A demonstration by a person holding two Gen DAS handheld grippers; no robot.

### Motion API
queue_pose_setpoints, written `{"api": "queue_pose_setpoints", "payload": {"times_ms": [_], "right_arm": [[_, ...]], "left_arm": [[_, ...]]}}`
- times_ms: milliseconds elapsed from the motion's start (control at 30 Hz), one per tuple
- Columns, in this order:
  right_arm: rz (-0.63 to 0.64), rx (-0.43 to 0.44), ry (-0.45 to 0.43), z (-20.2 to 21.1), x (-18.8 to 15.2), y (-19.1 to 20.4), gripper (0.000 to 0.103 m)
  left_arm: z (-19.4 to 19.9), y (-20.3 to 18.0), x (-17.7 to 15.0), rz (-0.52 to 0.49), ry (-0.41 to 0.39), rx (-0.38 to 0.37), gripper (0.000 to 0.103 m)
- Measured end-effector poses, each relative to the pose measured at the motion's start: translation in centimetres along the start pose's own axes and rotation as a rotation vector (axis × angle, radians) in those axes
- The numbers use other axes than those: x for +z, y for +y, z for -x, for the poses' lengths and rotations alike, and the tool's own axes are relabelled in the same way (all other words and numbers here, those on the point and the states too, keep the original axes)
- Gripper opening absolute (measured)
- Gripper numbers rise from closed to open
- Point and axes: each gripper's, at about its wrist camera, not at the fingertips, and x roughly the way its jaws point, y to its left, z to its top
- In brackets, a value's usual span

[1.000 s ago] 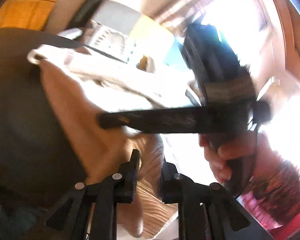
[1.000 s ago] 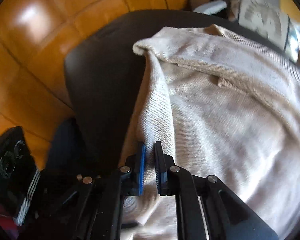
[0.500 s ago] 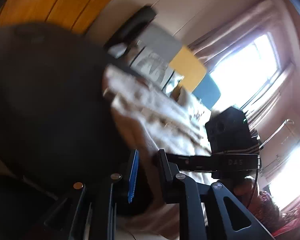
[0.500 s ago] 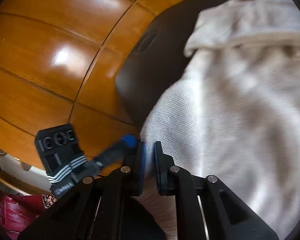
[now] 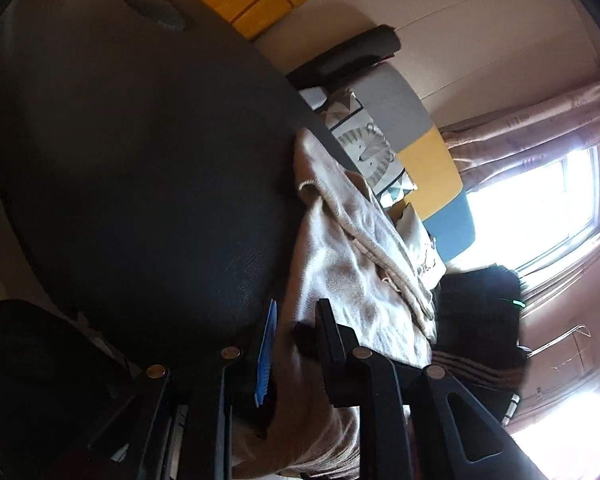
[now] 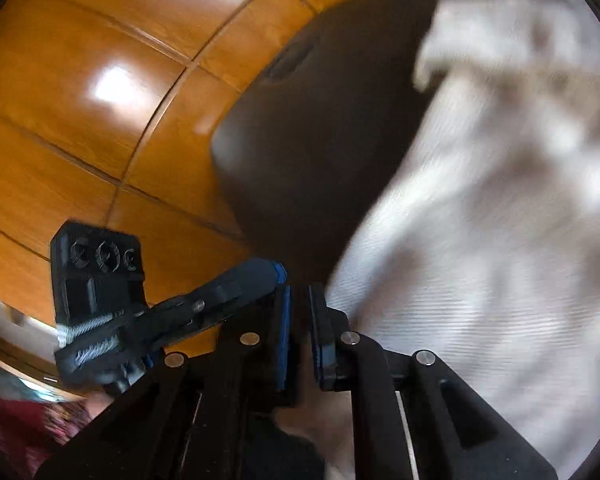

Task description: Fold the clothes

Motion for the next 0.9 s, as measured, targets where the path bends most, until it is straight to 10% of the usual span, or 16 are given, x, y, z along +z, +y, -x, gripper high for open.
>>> {"api": "queue_pose_setpoints", "payload": {"times_ms": [300, 533, 900], "right_arm": [[-0.040, -0.323, -0.115, 9.0, -3.0, -4.2, 0.011], [-0.100, -0.360, -0.154, 11.0, -5.5, -7.9, 0.011], [-0.129, -0.299, -0.220, 10.0, -5.9, -8.9, 0.011]], "left_arm": [[-2.3, -0.5, -0.9, -0.087, 0.212, -0.039, 0.020], [-4.1, 2.2, -1.0, 0.158, 0.265, -0.189, 0.016], [-0.6, -4.2, -1.4, -0.285, 0.108, 0.168, 0.006]]}}
